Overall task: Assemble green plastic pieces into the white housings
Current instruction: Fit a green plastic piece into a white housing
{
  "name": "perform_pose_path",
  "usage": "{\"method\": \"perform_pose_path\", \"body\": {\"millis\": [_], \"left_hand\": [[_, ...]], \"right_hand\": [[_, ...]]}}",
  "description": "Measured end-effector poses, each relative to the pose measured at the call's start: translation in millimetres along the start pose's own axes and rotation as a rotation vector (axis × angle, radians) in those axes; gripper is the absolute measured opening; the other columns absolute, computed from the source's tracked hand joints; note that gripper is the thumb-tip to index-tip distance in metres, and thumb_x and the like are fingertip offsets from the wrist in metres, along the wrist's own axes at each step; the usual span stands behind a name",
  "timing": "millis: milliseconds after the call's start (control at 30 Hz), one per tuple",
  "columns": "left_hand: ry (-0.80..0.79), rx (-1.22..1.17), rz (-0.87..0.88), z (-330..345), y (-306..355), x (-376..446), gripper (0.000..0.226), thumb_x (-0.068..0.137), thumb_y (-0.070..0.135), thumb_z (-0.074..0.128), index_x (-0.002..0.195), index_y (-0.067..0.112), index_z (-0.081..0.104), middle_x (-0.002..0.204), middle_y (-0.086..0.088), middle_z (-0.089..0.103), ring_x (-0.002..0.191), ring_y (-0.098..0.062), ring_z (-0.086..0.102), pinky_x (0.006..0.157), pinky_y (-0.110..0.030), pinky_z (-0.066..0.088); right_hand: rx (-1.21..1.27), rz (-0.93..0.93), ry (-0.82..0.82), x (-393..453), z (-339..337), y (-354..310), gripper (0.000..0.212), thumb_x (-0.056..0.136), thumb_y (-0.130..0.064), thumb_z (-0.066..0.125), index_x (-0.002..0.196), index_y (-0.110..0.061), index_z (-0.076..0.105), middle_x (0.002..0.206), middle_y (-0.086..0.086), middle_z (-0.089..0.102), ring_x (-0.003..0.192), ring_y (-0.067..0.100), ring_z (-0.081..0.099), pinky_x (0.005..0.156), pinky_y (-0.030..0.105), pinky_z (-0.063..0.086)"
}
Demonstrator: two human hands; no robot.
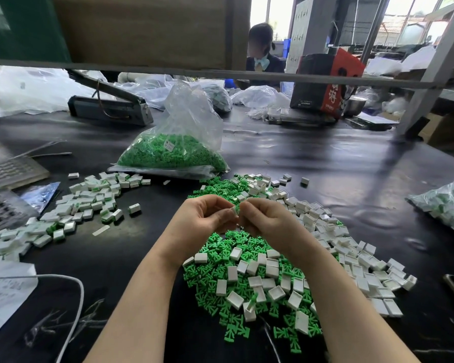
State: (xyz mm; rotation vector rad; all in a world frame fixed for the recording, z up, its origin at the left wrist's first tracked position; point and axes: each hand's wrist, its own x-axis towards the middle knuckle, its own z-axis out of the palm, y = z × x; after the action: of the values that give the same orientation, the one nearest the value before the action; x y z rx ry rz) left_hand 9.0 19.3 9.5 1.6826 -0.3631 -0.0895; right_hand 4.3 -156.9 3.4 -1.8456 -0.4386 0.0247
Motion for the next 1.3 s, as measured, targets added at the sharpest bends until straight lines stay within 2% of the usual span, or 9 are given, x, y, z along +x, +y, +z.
{"method": "perform_pose_path", "body": {"millis": [100, 167, 233, 367, 500, 733, 867, 1033, 1300], "left_hand": [[0.102, 0.019, 0.037, 1, 1, 0, 0.010, 0.086, 0.015, 0.070, 0.093, 0.010, 0.072, 0.086, -0.010, 0.073, 0.078, -0.019, 0.067, 0.072, -0.029, 0.055], [0.151, 0.037, 0.048, 0, 0, 2, 0.012, 0.083, 0.019, 0.072, 0.093, 0.012, 0.074, 0.094, -0.018, 0.070, 0.084, -0.030, 0.063, 0.083, -0.041, 0.053], [0.154, 0.002, 0.043, 1, 0, 2, 0.011, 0.083, 0.017, 0.073, 0.093, 0.012, 0.074, 0.088, -0.016, 0.071, 0.077, -0.021, 0.064, 0.077, -0.038, 0.054], [0.133, -0.059, 0.037, 7, 2, 2, 0.006, 0.084, 0.010, 0.072, 0.089, 0.013, 0.075, 0.080, -0.004, 0.076, 0.074, -0.011, 0.070, 0.070, -0.020, 0.053], [0.165, -0.114, 0.063, 12, 3, 2, 0.012, 0.085, 0.006, 0.070, 0.084, 0.016, 0.076, 0.077, 0.003, 0.074, 0.076, -0.008, 0.069, 0.071, -0.021, 0.054], [0.182, -0.149, 0.077, 15, 6, 2, 0.016, 0.085, 0.003, 0.068, 0.084, 0.016, 0.076, 0.073, 0.010, 0.070, 0.077, -0.007, 0.068, 0.076, -0.020, 0.054], [0.183, -0.173, 0.061, 15, 6, 1, 0.015, 0.085, 0.002, 0.068, 0.084, 0.015, 0.076, 0.077, 0.006, 0.072, 0.078, -0.007, 0.069, 0.073, -0.017, 0.053], [0.175, -0.162, 0.042, 14, 5, 0, 0.013, 0.085, 0.004, 0.068, 0.088, 0.014, 0.077, 0.084, -0.004, 0.072, 0.081, -0.012, 0.069, 0.076, -0.026, 0.056], [0.174, -0.168, 0.051, 14, 7, 1, 0.016, 0.084, 0.001, 0.068, 0.084, 0.015, 0.076, 0.086, -0.009, 0.067, 0.081, -0.011, 0.067, 0.082, -0.024, 0.055]], "right_hand": [[0.122, 0.134, -0.005, -1, 5, -3, 0.058, 0.090, -0.059, 0.039, 0.077, -0.008, 0.063, 0.056, -0.008, 0.054, 0.051, 0.005, 0.047, 0.050, 0.014, 0.038], [0.191, 0.211, -0.055, 1, 11, -3, 0.077, 0.083, -0.073, 0.028, 0.082, -0.007, 0.067, 0.061, -0.001, 0.058, 0.054, 0.008, 0.049, 0.052, 0.017, 0.038], [0.313, 0.231, -0.066, 2, 18, -2, 0.082, 0.079, -0.080, 0.025, 0.080, -0.012, 0.069, 0.066, 0.004, 0.058, 0.060, 0.014, 0.048, 0.056, 0.024, 0.035], [0.553, 0.245, -0.050, 4, 26, -3, 0.068, 0.084, -0.074, 0.033, 0.078, -0.014, 0.064, 0.067, 0.002, 0.052, 0.060, 0.012, 0.044, 0.059, 0.026, 0.033], [0.729, 0.226, -0.015, 5, 29, -7, 0.055, 0.087, -0.063, 0.042, 0.077, -0.016, 0.068, 0.067, 0.000, 0.052, 0.055, 0.008, 0.047, 0.051, 0.018, 0.038], [0.847, 0.196, -0.002, 5, 30, -9, 0.047, 0.089, -0.054, 0.048, 0.068, -0.020, 0.074, 0.067, -0.001, 0.049, 0.054, 0.006, 0.043, 0.050, 0.016, 0.043], [0.862, 0.202, 0.014, 5, 31, -8, 0.044, 0.087, -0.052, 0.051, 0.070, -0.019, 0.074, 0.066, -0.002, 0.050, 0.054, 0.006, 0.044, 0.051, 0.016, 0.044], [0.878, 0.202, 0.007, 5, 31, -7, 0.041, 0.086, -0.050, 0.052, 0.071, -0.018, 0.072, 0.065, -0.002, 0.052, 0.054, 0.006, 0.045, 0.051, 0.016, 0.045], [0.881, 0.194, -0.006, 4, 31, -7, 0.042, 0.089, -0.050, 0.051, 0.072, -0.020, 0.074, 0.067, -0.003, 0.050, 0.055, 0.006, 0.042, 0.052, 0.015, 0.043]]}}
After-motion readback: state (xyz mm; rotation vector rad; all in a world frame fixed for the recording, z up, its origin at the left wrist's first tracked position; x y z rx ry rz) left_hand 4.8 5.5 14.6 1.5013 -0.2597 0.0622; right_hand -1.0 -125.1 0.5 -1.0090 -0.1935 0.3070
